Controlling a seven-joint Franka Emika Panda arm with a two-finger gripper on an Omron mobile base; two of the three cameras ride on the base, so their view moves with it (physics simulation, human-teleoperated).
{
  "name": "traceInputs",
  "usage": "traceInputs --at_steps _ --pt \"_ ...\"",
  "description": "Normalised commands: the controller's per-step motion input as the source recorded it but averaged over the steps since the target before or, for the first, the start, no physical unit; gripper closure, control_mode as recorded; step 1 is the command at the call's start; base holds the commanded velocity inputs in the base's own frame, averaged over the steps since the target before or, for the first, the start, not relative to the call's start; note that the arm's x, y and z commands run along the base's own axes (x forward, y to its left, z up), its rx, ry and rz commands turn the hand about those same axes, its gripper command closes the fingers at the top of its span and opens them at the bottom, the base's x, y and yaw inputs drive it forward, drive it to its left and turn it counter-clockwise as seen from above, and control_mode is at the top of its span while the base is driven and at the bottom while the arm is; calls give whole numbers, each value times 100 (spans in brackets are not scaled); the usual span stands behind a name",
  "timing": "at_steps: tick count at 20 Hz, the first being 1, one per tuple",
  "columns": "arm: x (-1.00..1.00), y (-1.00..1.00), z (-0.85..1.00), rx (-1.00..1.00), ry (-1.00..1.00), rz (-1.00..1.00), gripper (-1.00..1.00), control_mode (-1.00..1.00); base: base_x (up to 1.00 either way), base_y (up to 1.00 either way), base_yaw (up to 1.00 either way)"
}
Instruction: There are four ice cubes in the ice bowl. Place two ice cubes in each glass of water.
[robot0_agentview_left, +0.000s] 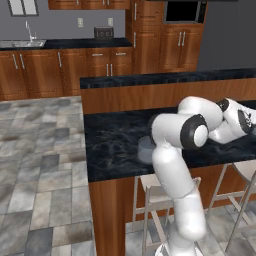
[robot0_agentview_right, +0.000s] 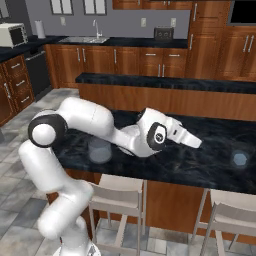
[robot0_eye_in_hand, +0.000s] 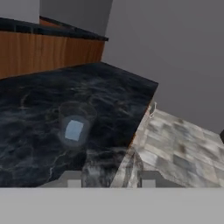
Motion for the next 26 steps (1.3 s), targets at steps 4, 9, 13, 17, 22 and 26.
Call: traceInputs --at_steps 4,9,13,17,22,26 --pt "18 -26 0 1 3 -6 100 -100 0 0 0" --pt "14 -51 15 3 0 -8 100 -100 0 0 0" --pt "17 -21 36 3 0 -10 100 -100 0 0 0" --pt "25 0 83 0 -1 -7 100 -100 0 0 0" --pt "25 0 88 0 -6 -4 100 -100 0 0 0" --pt "22 0 62 0 -8 -7 100 -100 0 0 0"
